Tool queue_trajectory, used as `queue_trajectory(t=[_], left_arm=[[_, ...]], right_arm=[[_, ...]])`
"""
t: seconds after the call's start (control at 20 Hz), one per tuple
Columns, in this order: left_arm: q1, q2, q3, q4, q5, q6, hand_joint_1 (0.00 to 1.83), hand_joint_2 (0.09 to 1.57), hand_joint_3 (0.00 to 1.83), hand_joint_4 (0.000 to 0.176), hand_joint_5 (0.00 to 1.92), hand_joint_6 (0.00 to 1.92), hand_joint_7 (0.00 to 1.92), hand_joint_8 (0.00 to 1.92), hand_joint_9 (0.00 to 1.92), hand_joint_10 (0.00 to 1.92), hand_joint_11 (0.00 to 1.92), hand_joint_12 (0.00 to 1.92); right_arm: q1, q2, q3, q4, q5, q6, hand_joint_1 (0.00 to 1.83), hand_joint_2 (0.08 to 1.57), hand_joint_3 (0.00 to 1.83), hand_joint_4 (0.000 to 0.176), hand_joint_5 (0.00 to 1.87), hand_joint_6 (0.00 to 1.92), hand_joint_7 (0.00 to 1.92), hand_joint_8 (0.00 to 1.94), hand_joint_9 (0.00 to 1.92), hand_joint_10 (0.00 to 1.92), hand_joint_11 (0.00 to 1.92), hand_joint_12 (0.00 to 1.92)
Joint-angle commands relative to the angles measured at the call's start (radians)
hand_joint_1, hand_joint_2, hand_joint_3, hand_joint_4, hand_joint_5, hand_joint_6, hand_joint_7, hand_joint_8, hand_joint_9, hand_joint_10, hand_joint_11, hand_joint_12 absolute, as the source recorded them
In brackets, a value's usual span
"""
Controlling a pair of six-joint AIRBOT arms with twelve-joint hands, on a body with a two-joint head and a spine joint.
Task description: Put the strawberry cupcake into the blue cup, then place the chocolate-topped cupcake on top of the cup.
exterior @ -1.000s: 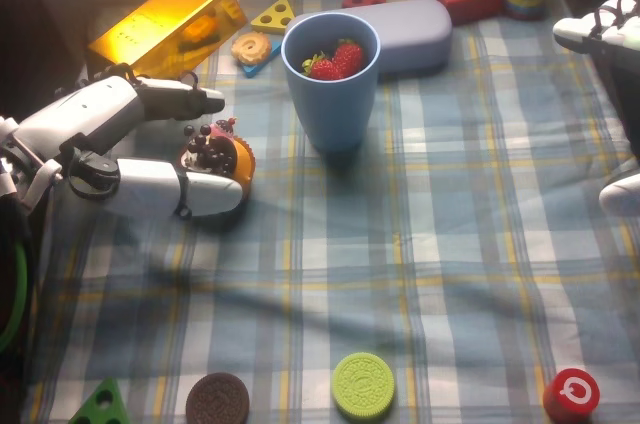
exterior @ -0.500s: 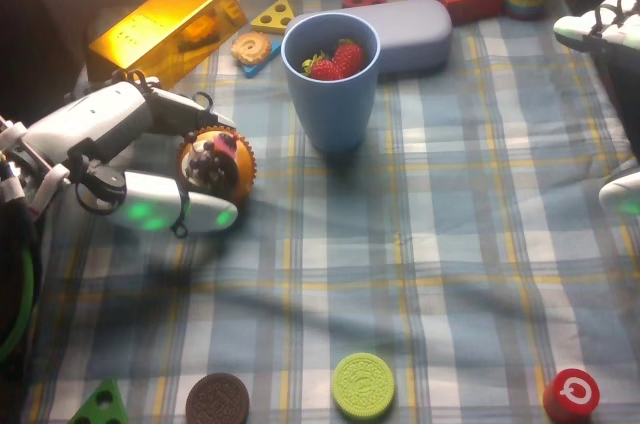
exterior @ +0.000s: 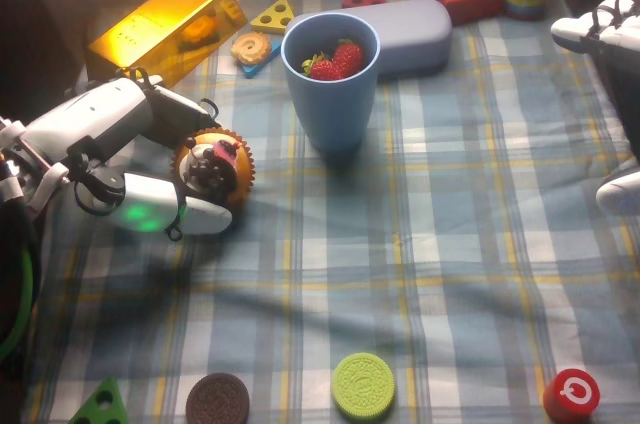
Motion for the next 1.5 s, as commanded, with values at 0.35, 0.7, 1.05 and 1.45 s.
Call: queue_trajectory(t=[0.35,0.7,1.05,1.45], left_arm=[[-0.038,0.06,-0.037,0.034,-0.135,-0.001,1.06,1.05,0.0,0.171,1.1,0.77,0.88,0.14,0.56,0.0,0.15,0.04],[-0.094,0.094,-0.058,0.063,-0.158,-0.001,1.06,1.05,0.0,0.176,1.11,0.76,0.82,0.0,0.45,0.0,0.12,0.08],[-0.183,0.095,-0.05,0.118,-0.148,-0.001,1.08,1.03,0.0,0.167,1.16,0.67,0.86,0.02,0.48,0.0,0.0,0.46],[-0.319,0.064,-0.007,0.208,-0.07,-0.001,1.19,1.02,0.0,0.0,1.19,0.61,0.89,0.01,0.46,0.0,0.08,0.26]], right_arm=[[0.001,-0.001,0.003,0.021,0.116,0.004,0.12,0.89,0.0,0.039,0.0,0.0,0.18,0.0,0.16,0.0,0.0,0.43],[0.0,0.0,0.003,0.022,0.115,0.005,0.12,0.88,0.0,0.044,0.01,0.0,0.19,0.01,0.16,0.01,0.03,0.38],[0.0,0.001,0.003,0.022,0.115,0.007,0.12,0.89,0.0,0.031,0.01,0.0,0.18,0.0,0.16,0.0,0.0,0.4],[0.0,0.0,0.004,0.022,0.114,0.007,0.14,0.89,0.0,0.051,0.0,0.0,0.16,0.0,0.14,0.0,0.0,0.44]])
